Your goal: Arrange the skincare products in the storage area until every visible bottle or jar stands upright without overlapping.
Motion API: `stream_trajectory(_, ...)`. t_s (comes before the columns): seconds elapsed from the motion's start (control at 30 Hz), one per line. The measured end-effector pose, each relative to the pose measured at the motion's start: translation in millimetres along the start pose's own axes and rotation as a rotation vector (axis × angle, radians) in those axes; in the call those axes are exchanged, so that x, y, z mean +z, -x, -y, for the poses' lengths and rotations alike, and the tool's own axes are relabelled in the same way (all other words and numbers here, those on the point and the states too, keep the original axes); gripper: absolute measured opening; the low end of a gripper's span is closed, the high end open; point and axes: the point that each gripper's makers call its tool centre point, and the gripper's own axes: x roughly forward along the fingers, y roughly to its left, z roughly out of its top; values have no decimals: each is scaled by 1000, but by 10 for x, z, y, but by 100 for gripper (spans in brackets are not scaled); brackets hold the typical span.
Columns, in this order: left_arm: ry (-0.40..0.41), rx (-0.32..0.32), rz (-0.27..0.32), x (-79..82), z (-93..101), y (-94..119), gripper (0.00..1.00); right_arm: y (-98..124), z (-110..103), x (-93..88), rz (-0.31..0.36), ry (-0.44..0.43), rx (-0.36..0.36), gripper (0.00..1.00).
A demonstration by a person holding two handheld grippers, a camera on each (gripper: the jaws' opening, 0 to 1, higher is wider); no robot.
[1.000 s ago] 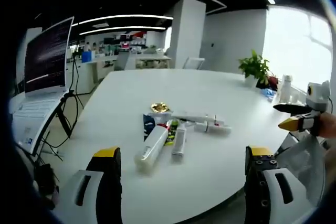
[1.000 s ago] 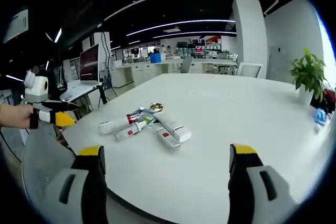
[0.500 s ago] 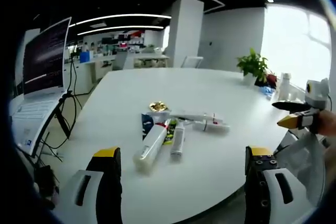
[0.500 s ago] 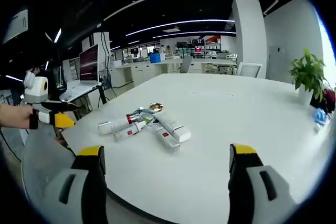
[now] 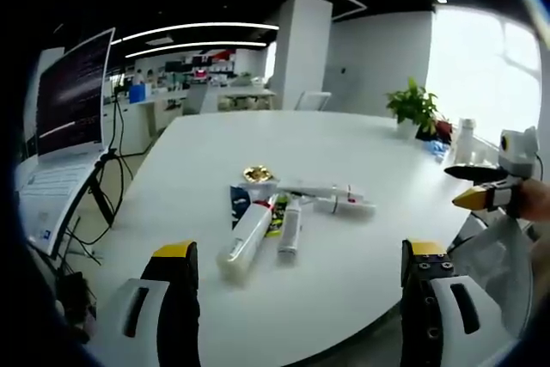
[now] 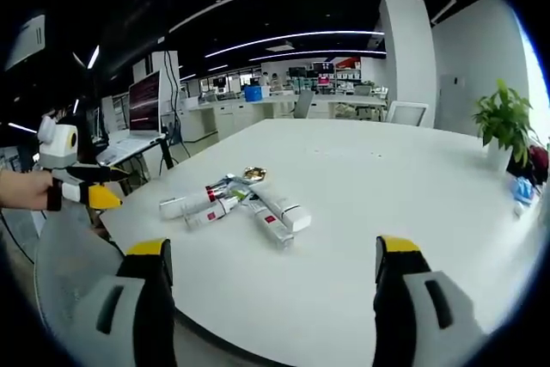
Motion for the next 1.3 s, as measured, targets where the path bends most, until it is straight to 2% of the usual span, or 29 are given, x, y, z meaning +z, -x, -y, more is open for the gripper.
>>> stream_trajectory(0.33, -1, -1, 0, 3, 7, 5, 97, 2, -4, 5, 2, -3, 1, 99)
stream_trajectory(0.6, 6, 14, -14, -21, -29, 1, 97, -4, -63, 46, 11, -37, 45, 99)
stream_trajectory(0.73, 7, 15, -29, -44, -28, -10, 97, -39, -71, 22, -12, -26, 77, 99)
stream_trajectory(1.0, 22, 46, -57, -89, -86, -32, 95, -55, 82, 26, -36, -21, 121, 96)
stream_trajectory(1.13, 33, 65, -60, -93, -126, -36, 97, -99, 203, 33, -46, -19, 132, 94)
stream_trajectory(1.3, 25, 92, -59, -91, -174, -45, 97, -206, 327, 122, -49, 2, 153, 92)
